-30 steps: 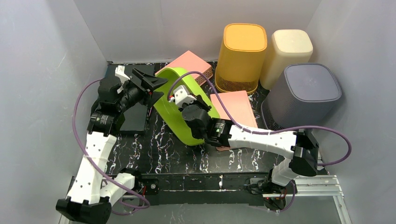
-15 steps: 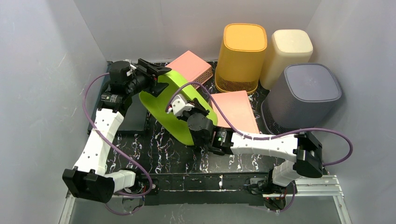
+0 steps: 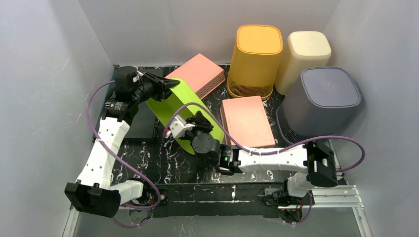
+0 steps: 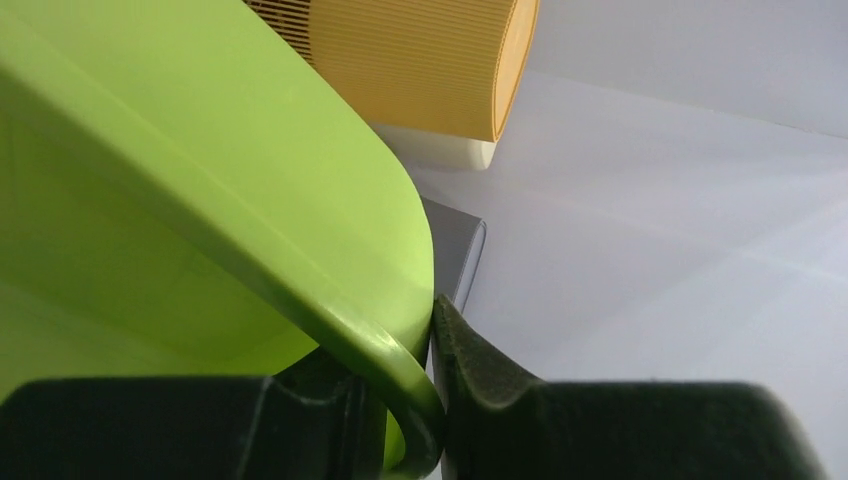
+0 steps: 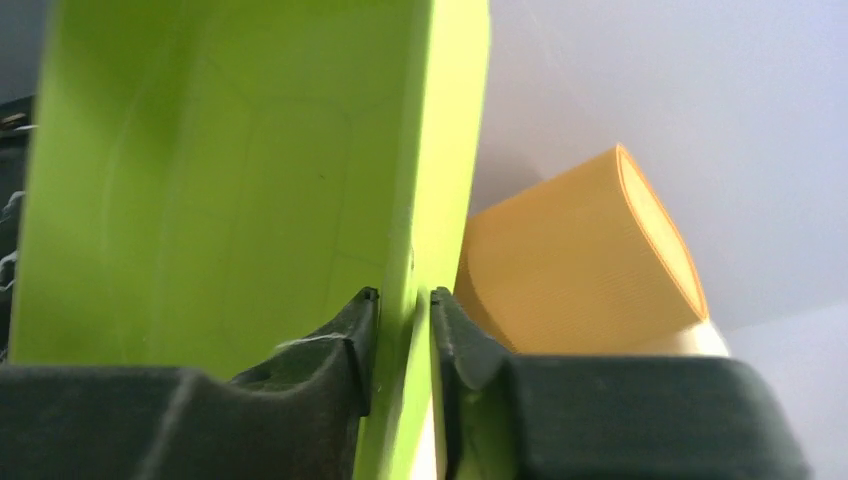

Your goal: Turn the large container upside down

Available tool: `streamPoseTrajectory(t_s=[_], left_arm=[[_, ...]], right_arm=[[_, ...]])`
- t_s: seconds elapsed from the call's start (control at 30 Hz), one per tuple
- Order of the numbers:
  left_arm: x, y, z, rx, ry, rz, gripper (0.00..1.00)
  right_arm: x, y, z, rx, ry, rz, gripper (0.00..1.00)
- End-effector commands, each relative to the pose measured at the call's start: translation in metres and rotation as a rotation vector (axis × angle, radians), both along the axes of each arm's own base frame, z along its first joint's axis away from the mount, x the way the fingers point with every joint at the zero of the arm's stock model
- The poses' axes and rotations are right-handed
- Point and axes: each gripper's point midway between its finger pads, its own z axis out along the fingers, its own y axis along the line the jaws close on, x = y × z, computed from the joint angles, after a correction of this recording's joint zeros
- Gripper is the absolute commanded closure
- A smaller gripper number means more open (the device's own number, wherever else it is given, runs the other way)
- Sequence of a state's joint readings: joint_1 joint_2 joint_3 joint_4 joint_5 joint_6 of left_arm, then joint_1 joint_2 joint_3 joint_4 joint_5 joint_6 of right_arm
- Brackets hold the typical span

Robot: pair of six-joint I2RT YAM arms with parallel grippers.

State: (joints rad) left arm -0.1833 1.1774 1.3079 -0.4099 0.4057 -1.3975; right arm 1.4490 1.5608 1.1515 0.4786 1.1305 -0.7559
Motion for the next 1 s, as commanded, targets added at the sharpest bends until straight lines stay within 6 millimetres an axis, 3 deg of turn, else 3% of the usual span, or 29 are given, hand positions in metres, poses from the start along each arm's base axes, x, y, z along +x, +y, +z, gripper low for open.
streamPoseTrajectory(t_s=[0.0, 0.13, 0.27, 0.4, 0.47, 0.63, 0.73, 0.83, 0.97], left_arm=[[-0.017, -0.001, -0.016, 0.149, -0.113, -0.117, 1.00], [-0.030, -0.016, -0.018, 0.090, -0.183, -0.235, 1.00], [-0.043, -0.020, -0.008, 0.087, -0.262, -0.329, 1.00], [-0.056, -0.027, 0.006, 0.009, -0.325, -0.441, 1.00], [-0.061, -0.031, 0.019, -0.061, -0.362, -0.485, 1.00], [-0.075, -0.038, 0.037, -0.169, -0.393, -0.577, 1.00], [-0.087, -0.039, 0.054, -0.185, -0.419, -0.625, 1.00], [-0.096, -0.040, 0.063, -0.213, -0.407, -0.675, 1.00], [-0.112, -0.040, 0.076, -0.216, -0.442, -0.727, 1.00]], right_arm=[[-0.026, 0.016, 0.059, 0.191, 0.085, 0.164, 0.58], [-0.049, 0.017, 0.082, 0.366, 0.203, 0.343, 0.37], [-0.058, -0.012, 0.105, 0.491, 0.230, 0.391, 0.26], [-0.044, -0.047, 0.115, 0.582, 0.244, 0.330, 0.22], [-0.027, -0.062, 0.112, 0.611, 0.282, 0.283, 0.21], [0.041, -0.094, 0.075, 0.704, 0.480, 0.122, 0.20], [0.069, -0.105, 0.054, 0.768, 0.594, 0.101, 0.20], [0.081, -0.102, 0.035, 0.797, 0.705, 0.139, 0.18], [0.093, -0.103, 0.025, 0.866, 0.851, 0.237, 0.13]])
